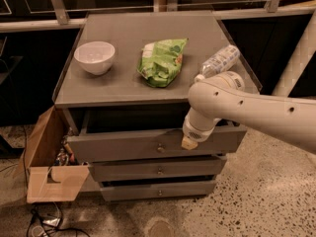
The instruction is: Close top drawer
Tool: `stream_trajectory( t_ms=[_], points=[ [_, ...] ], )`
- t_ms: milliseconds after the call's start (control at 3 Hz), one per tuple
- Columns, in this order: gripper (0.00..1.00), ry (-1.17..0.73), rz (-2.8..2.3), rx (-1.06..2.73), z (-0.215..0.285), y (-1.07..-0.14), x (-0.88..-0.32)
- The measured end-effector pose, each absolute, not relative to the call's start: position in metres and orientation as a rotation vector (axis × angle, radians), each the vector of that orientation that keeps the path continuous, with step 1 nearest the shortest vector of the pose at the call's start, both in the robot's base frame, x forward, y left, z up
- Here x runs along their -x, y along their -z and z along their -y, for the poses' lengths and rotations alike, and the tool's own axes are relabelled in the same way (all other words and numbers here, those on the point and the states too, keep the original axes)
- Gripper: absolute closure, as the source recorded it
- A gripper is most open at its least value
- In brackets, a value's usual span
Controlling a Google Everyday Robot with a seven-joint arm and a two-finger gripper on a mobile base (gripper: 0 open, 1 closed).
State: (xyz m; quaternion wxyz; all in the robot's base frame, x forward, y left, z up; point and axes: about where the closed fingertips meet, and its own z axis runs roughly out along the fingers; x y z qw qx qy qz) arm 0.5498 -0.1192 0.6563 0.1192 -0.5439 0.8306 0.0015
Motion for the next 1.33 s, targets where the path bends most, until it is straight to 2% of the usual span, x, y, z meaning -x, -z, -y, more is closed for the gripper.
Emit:
stream_trajectory(
  t_ms=[667,1333],
  points=[
    [1.00,0.012,-2.453,1.595,0.121,-0.649,-0.545],
    [1.00,0.111,-2.481,1.549,0.128,-0.641,-0.563]
  ],
)
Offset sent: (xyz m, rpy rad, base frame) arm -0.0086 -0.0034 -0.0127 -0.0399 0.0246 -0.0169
